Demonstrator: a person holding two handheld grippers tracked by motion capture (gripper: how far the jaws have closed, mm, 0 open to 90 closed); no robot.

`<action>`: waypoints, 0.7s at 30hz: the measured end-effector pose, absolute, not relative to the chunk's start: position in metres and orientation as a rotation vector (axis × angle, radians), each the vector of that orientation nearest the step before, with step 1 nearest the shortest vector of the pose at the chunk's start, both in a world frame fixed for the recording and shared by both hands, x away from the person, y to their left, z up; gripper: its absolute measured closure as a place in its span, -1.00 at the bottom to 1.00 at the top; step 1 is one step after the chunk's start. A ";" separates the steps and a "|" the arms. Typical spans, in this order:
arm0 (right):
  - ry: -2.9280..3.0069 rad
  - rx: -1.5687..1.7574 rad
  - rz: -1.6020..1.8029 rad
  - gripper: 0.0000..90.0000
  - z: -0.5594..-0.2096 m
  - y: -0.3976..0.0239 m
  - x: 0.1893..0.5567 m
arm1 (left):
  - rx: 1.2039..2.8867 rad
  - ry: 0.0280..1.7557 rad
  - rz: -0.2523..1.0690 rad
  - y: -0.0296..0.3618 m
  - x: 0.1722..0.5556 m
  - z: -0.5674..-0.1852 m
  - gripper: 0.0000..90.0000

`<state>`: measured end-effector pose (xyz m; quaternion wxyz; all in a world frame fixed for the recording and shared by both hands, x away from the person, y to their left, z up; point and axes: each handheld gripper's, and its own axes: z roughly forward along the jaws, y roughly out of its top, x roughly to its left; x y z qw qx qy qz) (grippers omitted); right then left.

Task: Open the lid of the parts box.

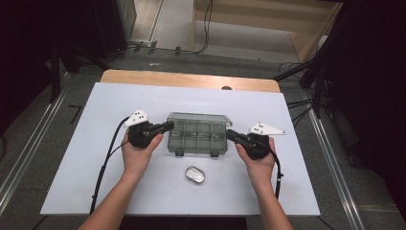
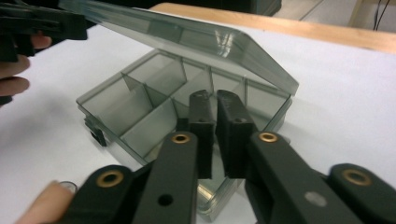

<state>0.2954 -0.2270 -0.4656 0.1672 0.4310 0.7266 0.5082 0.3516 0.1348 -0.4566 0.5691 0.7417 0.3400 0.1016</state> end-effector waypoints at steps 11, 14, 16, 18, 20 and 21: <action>2.016 1.237 1.455 -0.25 -0.452 -0.230 0.305 | 1.674 0.819 0.249 0.130 0.362 -0.447 0.99; 2.002 1.226 1.454 -0.86 -0.451 -0.231 0.311 | 1.670 0.819 0.254 0.130 0.365 -0.445 0.99; 1.992 1.256 1.476 -1.00 -0.451 -0.234 0.316 | 1.672 0.819 0.262 0.130 0.368 -0.444 0.99; 1.962 1.265 1.506 -1.00 -0.451 -0.237 0.320 | 1.667 0.820 0.261 0.130 0.370 -0.443 0.99; 1.949 1.264 1.502 -1.00 -0.451 -0.238 0.324 | 1.662 0.818 0.272 0.129 0.372 -0.442 0.99; 1.939 1.262 1.485 -1.00 -0.452 -0.237 0.326 | 1.659 0.822 0.275 0.129 0.372 -0.442 0.99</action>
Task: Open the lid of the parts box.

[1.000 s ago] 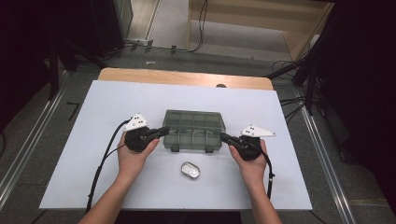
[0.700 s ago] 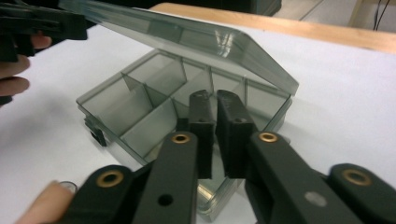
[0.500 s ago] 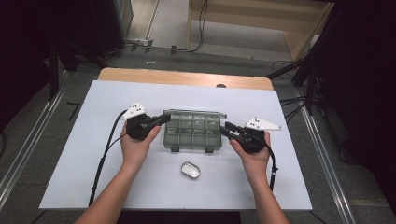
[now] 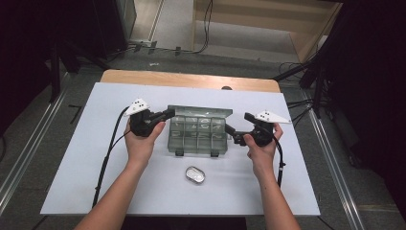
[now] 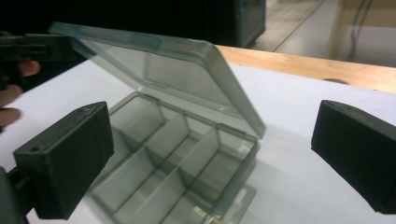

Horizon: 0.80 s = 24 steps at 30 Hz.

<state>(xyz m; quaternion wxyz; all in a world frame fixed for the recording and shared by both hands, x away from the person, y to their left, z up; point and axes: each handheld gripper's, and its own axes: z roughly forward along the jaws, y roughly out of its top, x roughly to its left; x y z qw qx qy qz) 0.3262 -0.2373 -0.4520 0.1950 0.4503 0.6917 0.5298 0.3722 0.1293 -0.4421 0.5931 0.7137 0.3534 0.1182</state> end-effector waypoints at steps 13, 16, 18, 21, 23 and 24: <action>1.834 1.290 1.435 0.26 -0.451 -0.227 0.335 | 1.620 0.833 0.297 0.129 0.379 -0.441 0.99; 1.831 1.276 1.421 0.39 -0.451 -0.223 0.334 | 1.613 0.835 0.303 0.129 0.380 -0.440 0.99; 1.823 1.283 1.401 0.44 -0.450 -0.222 0.336 | 1.607 0.836 0.305 0.129 0.381 -0.440 0.99; 1.786 1.311 1.394 0.47 -0.450 -0.221 0.338 | 1.606 0.839 0.307 0.128 0.383 -0.440 0.99; 1.769 1.320 1.388 0.51 -0.449 -0.221 0.340 | 1.605 0.840 0.308 0.127 0.384 -0.439 0.99; 1.762 1.337 1.385 0.52 -0.449 -0.221 0.341 | 1.604 0.835 0.309 0.127 0.385 -0.439 0.99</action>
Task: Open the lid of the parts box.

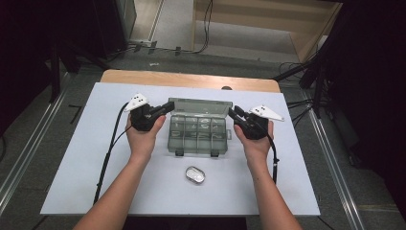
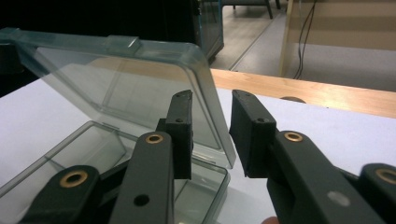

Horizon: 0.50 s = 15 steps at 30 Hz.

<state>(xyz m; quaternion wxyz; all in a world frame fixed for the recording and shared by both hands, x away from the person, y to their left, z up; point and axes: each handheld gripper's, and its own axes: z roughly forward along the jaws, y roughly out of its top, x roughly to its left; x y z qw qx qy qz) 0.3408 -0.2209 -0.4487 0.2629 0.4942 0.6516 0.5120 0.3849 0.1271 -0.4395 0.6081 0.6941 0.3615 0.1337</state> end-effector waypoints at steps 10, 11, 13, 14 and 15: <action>1.731 1.393 1.402 0.61 -0.447 -0.217 0.350 | 1.593 0.842 0.301 0.122 0.391 -0.443 0.99; 1.726 1.393 1.401 0.63 -0.446 -0.217 0.351 | 1.594 0.842 0.304 0.122 0.391 -0.443 0.99; 1.719 1.395 1.392 0.64 -0.445 -0.216 0.352 | 1.599 0.840 0.302 0.123 0.391 -0.442 0.99; 1.710 1.405 1.395 0.64 -0.445 -0.216 0.353 | 1.604 0.840 0.304 0.123 0.391 -0.442 0.99; 1.706 1.412 1.397 0.64 -0.445 -0.216 0.353 | 1.617 0.835 0.310 0.123 0.390 -0.442 0.99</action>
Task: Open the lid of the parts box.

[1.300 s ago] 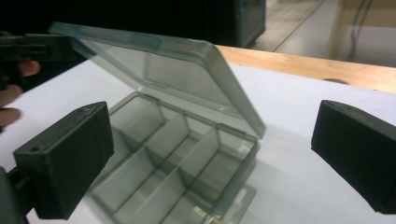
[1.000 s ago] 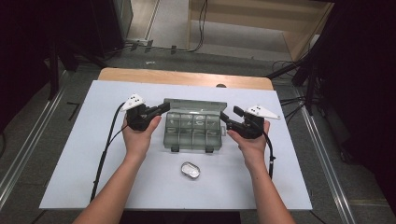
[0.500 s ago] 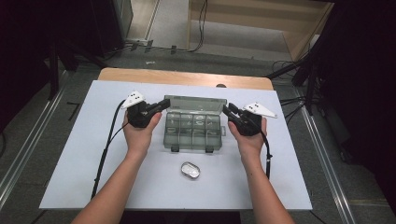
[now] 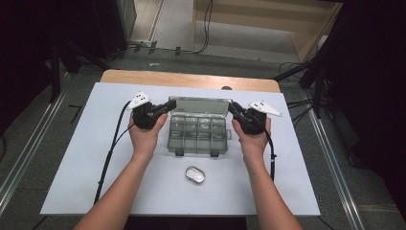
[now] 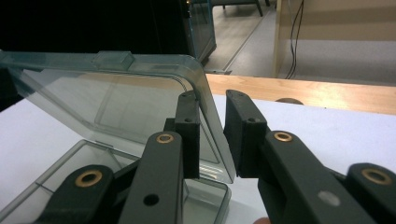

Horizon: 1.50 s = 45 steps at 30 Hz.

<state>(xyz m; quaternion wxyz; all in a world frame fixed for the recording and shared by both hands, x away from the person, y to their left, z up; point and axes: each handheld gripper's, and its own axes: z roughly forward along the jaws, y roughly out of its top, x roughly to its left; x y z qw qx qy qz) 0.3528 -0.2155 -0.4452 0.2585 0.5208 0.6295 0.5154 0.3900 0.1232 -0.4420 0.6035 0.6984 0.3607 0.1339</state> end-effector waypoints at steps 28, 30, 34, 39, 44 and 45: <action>1.646 1.466 1.383 0.84 -0.444 -0.209 0.365 | 1.707 0.972 0.392 0.124 0.406 -0.480 0.41; 1.648 1.475 1.392 0.83 -0.443 -0.209 0.367 | 1.712 0.991 0.405 0.122 0.408 -0.480 0.45; 1.653 1.474 1.382 0.84 -0.443 -0.209 0.370 | 1.715 1.018 0.413 0.118 0.413 -0.483 0.52; 1.655 1.473 1.380 0.85 -0.443 -0.210 0.373 | 1.727 1.040 0.438 0.114 0.417 -0.486 0.66; 1.668 1.458 1.366 0.86 -0.442 -0.210 0.377 | 1.732 1.065 0.485 0.111 0.417 -0.488 0.71; 1.670 1.449 1.363 0.86 -0.442 -0.210 0.378 | 1.729 1.067 0.490 0.110 0.417 -0.489 0.73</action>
